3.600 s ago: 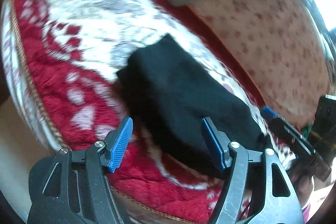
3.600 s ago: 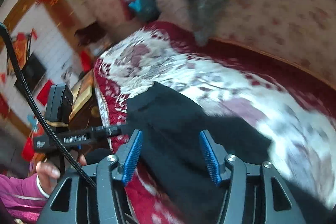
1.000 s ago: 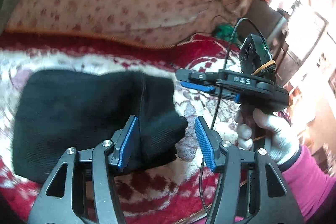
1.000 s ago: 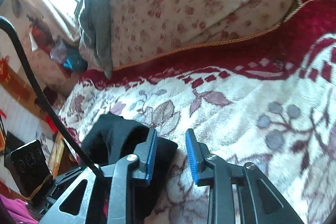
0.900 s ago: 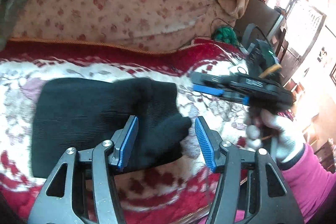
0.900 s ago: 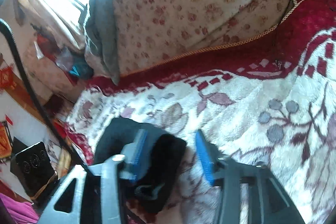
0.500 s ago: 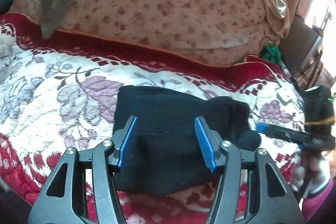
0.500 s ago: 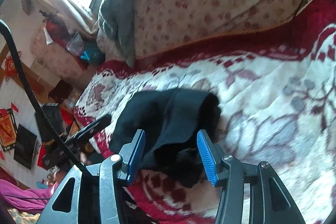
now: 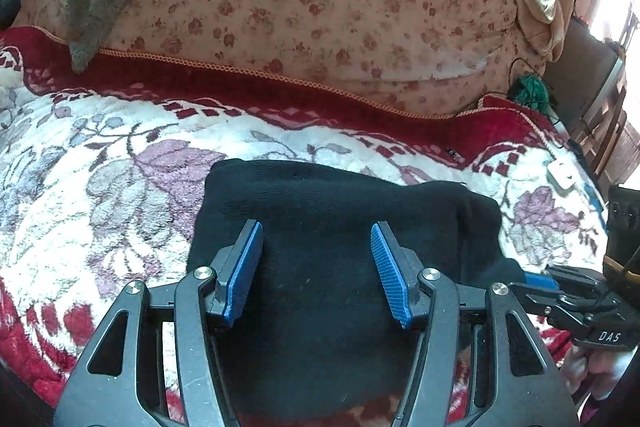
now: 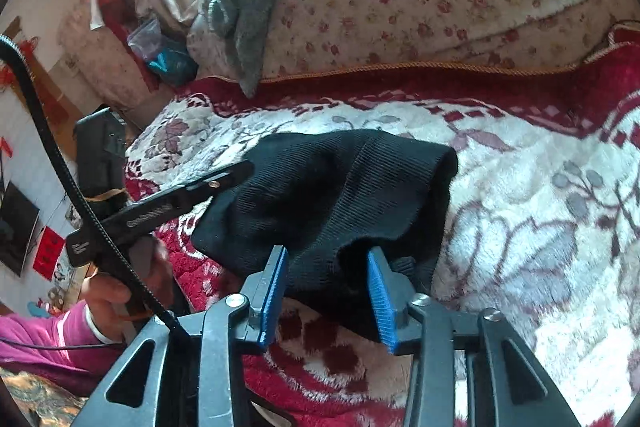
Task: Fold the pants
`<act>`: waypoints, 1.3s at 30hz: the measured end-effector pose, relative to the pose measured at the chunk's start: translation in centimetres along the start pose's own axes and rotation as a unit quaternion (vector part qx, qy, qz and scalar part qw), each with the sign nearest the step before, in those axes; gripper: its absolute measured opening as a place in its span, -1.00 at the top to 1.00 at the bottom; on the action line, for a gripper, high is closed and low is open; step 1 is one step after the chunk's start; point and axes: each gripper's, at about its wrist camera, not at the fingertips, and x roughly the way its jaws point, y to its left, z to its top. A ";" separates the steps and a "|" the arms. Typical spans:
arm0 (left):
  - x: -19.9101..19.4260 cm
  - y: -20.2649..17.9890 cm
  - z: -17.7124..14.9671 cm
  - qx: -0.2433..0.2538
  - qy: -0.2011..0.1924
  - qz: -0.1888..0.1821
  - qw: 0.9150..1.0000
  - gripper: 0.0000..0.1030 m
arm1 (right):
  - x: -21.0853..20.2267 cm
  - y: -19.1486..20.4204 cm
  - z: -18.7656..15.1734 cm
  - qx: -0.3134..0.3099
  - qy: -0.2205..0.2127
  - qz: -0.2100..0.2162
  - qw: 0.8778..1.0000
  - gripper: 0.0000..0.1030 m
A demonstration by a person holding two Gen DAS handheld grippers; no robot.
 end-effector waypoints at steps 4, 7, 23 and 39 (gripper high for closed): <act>0.8 -0.4 0.5 -0.001 -0.002 0.002 1.000 -0.07 | -0.1 0.0 -0.1 -0.011 -0.011 0.008 1.000 0.84; 1.3 -0.5 0.8 -0.005 -0.002 -0.002 1.000 -0.13 | -2.0 0.5 -0.1 -0.039 -0.016 -0.010 0.999 0.90; -1.8 1.5 -0.5 -0.002 -0.020 -0.010 1.000 -0.31 | -4.6 -2.2 -0.3 -0.001 -0.026 -0.098 0.995 0.67; -2.7 2.4 -3.6 -0.008 0.003 -0.016 1.000 -0.31 | 5.2 0.6 3.9 0.012 -0.019 -0.038 0.999 0.44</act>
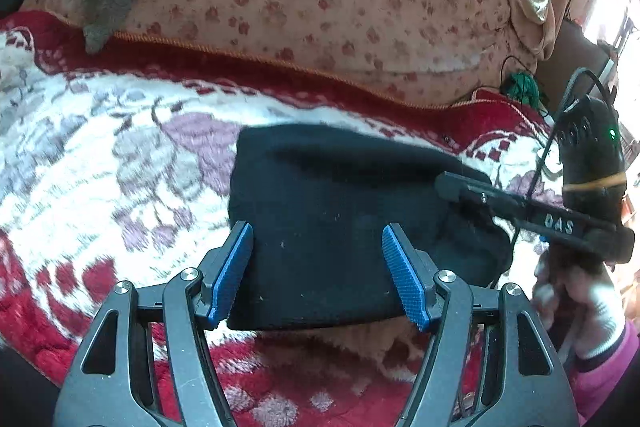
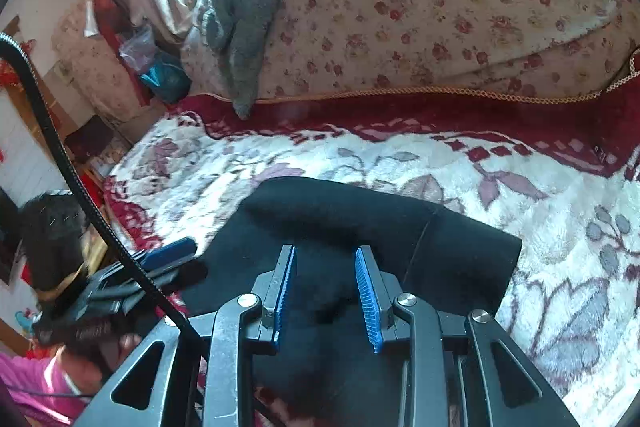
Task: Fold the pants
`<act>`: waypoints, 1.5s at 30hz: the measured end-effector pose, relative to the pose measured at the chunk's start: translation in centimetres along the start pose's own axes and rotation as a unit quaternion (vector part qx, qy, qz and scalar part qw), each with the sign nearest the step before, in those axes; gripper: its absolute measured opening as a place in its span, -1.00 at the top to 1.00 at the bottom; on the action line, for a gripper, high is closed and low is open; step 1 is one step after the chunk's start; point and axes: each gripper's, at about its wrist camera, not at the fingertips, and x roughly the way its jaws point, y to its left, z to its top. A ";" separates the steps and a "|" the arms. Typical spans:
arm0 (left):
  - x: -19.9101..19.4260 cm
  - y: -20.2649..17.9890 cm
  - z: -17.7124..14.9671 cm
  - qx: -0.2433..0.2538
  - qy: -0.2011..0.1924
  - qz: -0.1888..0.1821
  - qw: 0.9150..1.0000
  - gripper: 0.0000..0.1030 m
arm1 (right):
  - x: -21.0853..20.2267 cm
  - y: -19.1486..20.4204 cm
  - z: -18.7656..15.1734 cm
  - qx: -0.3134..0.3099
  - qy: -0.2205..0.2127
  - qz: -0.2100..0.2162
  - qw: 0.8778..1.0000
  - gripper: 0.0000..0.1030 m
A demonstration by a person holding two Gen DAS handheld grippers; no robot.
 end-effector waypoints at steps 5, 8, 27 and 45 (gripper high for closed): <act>1.7 0.9 -1.0 -0.015 0.019 0.013 1.000 -0.31 | 1.2 -2.4 -0.4 0.027 0.005 0.013 1.000 0.44; 2.0 1.3 -1.0 -0.027 0.020 0.010 0.999 -0.31 | 1.4 -3.1 -0.7 0.034 0.000 0.024 0.999 0.46; -0.3 -0.4 1.8 -0.010 0.004 0.070 0.997 -0.31 | -3.1 0.1 -1.4 0.020 -0.017 -0.025 0.999 0.17; 0.1 2.4 2.6 -0.042 0.024 0.045 0.998 -0.31 | -3.7 -3.9 -3.1 0.067 -0.002 -0.056 0.996 -0.45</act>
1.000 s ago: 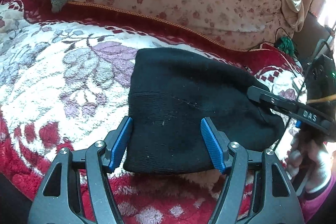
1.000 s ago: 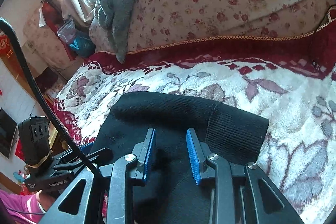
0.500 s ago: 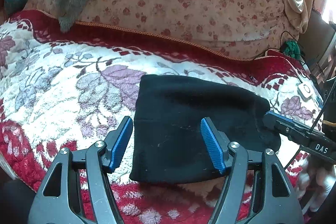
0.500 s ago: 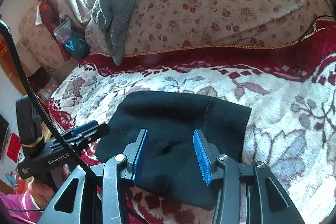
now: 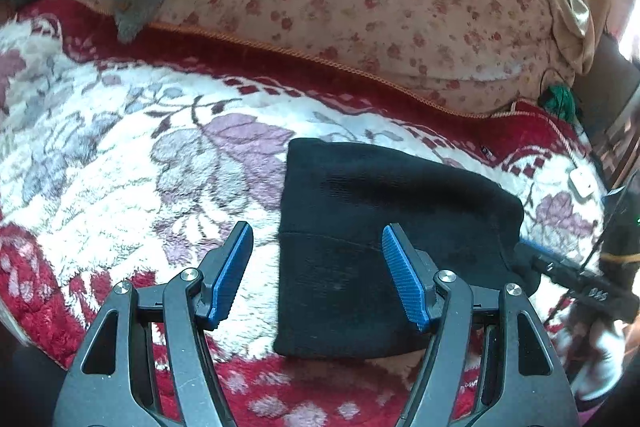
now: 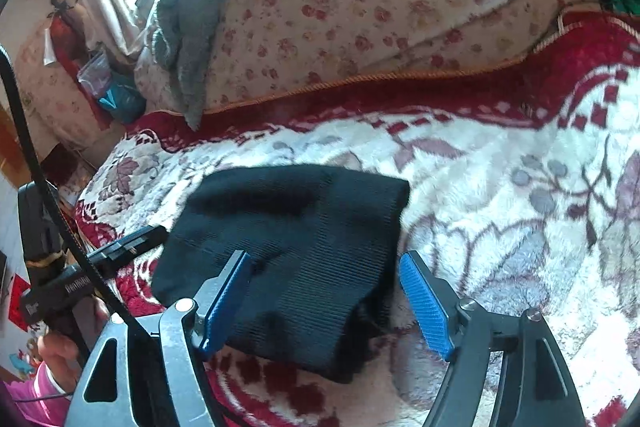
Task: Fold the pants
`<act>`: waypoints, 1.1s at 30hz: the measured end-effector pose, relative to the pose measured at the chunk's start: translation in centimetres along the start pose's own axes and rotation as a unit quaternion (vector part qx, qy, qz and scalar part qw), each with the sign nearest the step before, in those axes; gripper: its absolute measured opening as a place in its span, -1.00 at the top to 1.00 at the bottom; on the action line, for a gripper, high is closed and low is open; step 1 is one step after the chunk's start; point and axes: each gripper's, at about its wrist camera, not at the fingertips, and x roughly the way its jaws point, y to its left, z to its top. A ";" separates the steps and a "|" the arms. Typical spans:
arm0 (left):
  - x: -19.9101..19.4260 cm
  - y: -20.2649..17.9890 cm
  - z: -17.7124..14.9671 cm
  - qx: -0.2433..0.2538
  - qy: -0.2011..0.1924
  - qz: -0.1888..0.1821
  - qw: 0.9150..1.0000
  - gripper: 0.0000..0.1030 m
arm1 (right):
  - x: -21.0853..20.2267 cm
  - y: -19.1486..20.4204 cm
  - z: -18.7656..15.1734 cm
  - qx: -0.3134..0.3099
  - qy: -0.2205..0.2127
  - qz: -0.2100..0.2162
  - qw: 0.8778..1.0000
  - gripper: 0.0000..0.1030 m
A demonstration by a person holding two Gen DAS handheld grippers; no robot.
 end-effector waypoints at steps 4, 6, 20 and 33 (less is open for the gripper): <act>0.8 1.5 -0.2 -0.022 0.022 -0.051 0.998 -0.31 | 1.8 -1.5 -0.3 0.027 0.022 0.039 0.999 -0.46; 1.9 1.8 -0.3 -0.028 0.042 -0.072 0.996 -0.31 | 2.9 -2.0 -0.5 0.040 0.035 0.070 0.996 -0.46; 5.0 0.5 -0.3 -0.008 0.049 -0.104 0.993 -0.12 | 4.5 -3.0 -1.1 0.048 0.013 0.149 0.988 -0.06; -0.9 2.7 2.1 0.006 -0.019 -0.096 0.995 0.31 | 2.0 1.7 1.1 -0.006 -0.008 0.182 0.983 0.17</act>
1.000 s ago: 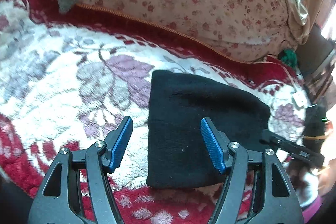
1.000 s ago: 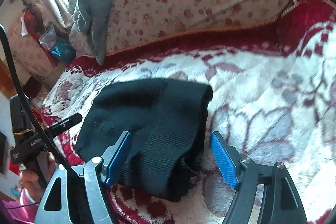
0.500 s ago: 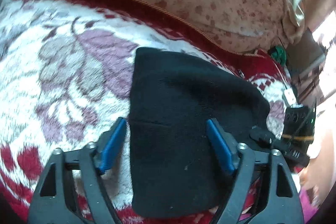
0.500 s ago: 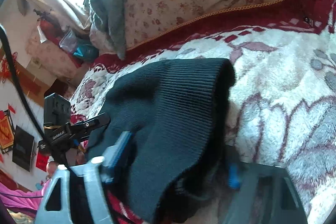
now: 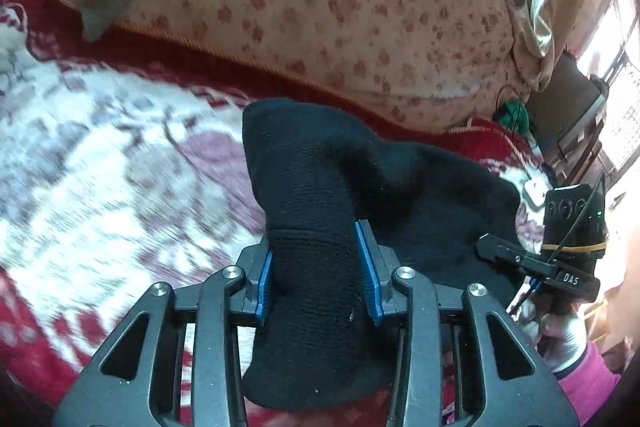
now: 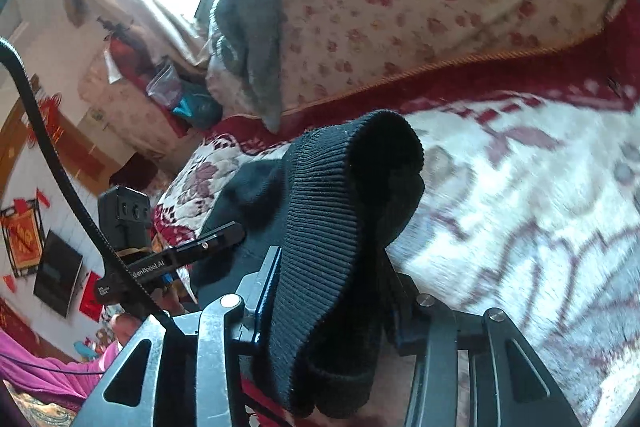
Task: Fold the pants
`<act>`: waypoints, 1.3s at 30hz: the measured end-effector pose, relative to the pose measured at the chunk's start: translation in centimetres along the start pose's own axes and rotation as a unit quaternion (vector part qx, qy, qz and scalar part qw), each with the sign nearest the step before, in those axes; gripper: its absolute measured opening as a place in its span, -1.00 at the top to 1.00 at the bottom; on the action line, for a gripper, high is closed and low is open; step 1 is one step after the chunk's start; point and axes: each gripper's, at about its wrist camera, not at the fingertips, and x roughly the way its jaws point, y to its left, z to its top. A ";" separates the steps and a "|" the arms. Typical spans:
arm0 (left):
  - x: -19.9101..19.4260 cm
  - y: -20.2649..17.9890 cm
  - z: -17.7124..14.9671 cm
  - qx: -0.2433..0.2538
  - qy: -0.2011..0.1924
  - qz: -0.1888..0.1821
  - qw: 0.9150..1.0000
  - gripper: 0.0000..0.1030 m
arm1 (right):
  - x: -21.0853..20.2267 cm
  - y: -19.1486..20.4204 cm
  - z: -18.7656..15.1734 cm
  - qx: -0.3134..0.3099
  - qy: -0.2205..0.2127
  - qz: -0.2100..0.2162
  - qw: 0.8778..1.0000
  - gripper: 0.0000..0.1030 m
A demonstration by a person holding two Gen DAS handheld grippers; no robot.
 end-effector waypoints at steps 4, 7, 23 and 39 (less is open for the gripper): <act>-3.3 2.0 1.9 0.009 -0.028 0.025 0.999 0.31 | 2.4 2.6 1.5 -0.013 0.005 0.024 1.000 0.18; -5.5 4.4 2.8 0.003 -0.044 0.042 0.998 0.31 | 4.8 5.3 2.4 -0.029 0.011 0.039 0.999 0.18; -6.7 18.3 0.3 -0.110 -0.017 0.120 0.986 0.31 | 20.4 11.2 1.7 -0.033 0.095 0.043 0.994 0.18; -8.5 15.3 -0.7 -0.090 -0.047 0.229 0.968 -0.27 | 15.7 10.6 2.9 -0.031 0.054 -0.036 0.997 -0.12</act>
